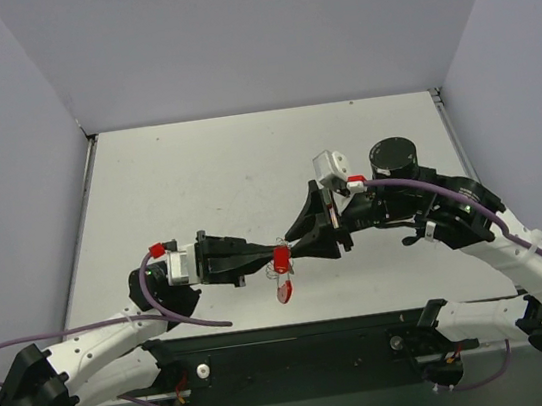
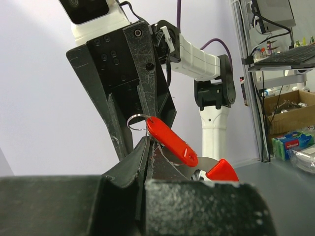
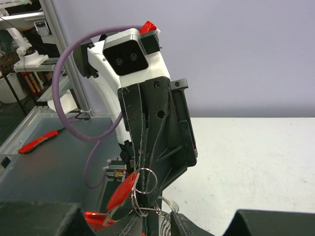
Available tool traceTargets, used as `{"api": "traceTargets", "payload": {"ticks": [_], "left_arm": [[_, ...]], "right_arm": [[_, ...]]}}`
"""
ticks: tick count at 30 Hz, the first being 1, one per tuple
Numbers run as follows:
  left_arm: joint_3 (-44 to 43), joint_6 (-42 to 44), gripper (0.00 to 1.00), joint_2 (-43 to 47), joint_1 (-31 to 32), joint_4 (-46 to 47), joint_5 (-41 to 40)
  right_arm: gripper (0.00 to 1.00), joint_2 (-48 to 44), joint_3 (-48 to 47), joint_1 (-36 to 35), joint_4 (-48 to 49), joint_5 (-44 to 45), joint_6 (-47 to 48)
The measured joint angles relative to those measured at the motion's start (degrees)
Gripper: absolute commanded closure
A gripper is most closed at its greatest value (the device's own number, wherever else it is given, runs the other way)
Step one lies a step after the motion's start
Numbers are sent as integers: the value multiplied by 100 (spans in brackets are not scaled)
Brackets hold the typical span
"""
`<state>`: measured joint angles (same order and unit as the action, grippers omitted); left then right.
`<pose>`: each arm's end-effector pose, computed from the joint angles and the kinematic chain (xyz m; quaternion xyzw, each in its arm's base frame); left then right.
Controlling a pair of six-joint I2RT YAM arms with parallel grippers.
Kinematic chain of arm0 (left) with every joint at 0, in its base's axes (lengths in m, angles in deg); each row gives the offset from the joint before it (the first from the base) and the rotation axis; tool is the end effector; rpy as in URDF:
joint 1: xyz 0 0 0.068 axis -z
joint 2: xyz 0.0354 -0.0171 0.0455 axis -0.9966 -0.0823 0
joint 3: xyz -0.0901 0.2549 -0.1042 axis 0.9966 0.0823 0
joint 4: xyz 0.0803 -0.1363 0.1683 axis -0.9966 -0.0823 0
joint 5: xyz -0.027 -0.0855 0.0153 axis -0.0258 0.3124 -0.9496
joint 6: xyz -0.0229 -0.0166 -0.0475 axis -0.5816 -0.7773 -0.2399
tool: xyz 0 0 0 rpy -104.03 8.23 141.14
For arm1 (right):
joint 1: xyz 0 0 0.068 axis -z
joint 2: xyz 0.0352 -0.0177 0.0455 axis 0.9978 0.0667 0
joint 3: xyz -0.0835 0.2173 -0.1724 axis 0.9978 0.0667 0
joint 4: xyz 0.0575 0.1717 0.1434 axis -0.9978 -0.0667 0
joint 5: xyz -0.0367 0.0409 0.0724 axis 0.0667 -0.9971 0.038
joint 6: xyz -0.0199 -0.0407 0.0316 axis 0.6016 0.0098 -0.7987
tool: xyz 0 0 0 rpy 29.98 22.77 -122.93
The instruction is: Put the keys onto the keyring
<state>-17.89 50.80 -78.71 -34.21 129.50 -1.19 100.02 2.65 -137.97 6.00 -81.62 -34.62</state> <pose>0.0751 -0.1306 0.3868 0.3897 0.2195 -0.6000 0.6633 0.0818 0.1468 0.4866 -0.5663 0.4551 0.4888 0.4830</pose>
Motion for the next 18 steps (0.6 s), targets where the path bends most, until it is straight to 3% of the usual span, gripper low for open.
{"api": "traceTargets", "payload": {"ticks": [4, 11, 18], "left_arm": [[9, -15, 100, 15, -7, 0, 2], [11, -26, 100, 17, -7, 13, 9], [11, -26, 100, 17, -7, 15, 4]], "right_arm": [[71, -13, 61, -2, 81, 48, -22], [62, -42, 107, 0, 151, 120, -70], [66, -114, 166, -2, 221, 192, -138]]}}
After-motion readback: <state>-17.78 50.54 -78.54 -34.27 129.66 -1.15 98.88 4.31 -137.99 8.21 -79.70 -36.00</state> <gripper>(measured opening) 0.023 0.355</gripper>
